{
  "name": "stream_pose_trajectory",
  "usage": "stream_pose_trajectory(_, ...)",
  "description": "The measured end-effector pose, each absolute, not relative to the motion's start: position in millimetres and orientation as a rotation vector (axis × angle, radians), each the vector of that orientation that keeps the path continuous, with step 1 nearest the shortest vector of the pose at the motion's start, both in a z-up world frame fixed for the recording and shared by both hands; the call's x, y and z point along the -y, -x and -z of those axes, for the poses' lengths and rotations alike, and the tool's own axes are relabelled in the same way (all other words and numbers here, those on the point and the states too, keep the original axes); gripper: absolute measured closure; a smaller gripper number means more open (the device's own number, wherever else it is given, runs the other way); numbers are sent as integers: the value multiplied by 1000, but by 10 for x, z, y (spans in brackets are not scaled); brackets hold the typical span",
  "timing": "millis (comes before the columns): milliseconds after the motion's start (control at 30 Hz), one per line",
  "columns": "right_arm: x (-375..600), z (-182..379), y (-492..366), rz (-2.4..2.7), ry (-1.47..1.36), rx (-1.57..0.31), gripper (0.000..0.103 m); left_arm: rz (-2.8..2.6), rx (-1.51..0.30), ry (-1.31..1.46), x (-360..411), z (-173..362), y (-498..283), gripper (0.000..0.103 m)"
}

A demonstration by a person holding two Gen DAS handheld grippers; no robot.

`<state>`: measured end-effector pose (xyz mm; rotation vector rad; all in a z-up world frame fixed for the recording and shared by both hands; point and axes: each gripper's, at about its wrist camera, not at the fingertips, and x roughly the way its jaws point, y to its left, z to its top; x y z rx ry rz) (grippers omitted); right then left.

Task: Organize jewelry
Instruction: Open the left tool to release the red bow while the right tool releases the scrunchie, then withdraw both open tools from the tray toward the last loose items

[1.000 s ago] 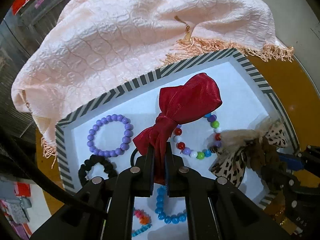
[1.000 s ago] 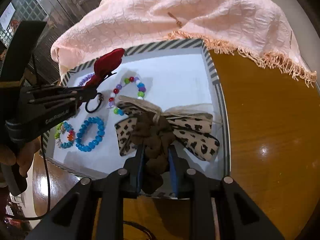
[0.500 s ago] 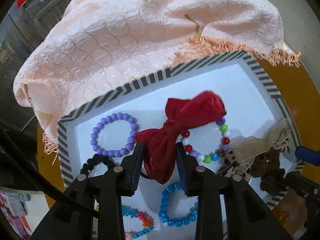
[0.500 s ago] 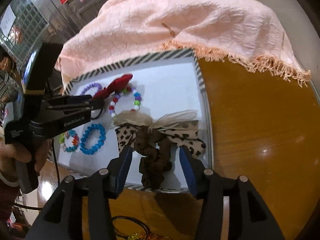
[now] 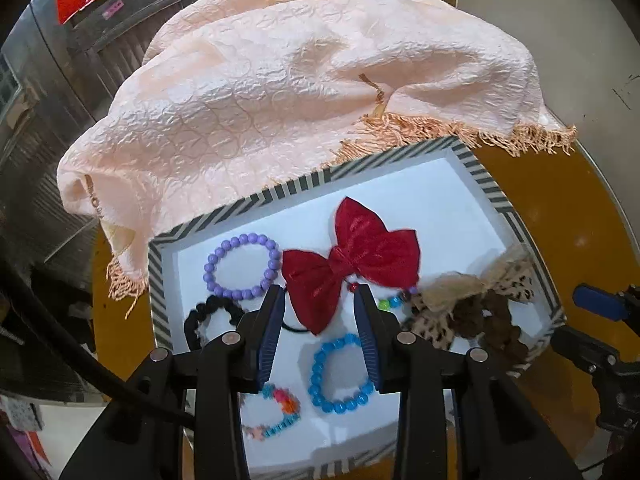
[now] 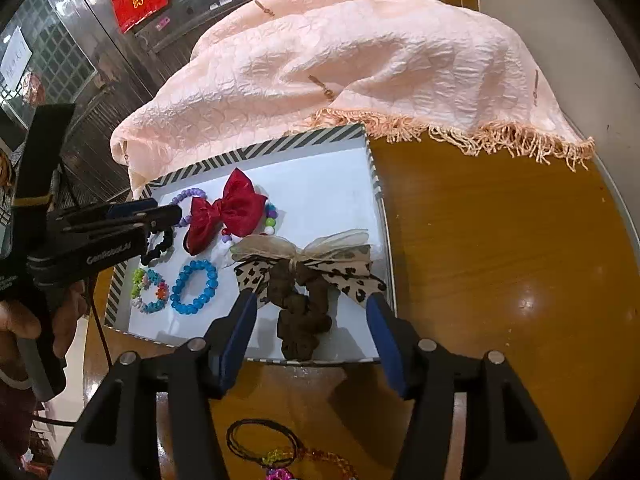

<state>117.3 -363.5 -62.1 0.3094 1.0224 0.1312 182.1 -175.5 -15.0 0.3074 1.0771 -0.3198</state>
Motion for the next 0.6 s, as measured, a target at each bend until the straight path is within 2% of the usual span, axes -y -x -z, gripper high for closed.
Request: stream_pose_trajectory(600, 3740, 538, -870, -94, -292, -1016, 40, 336, -1092, -270, 1681, 39, -1224, 74)
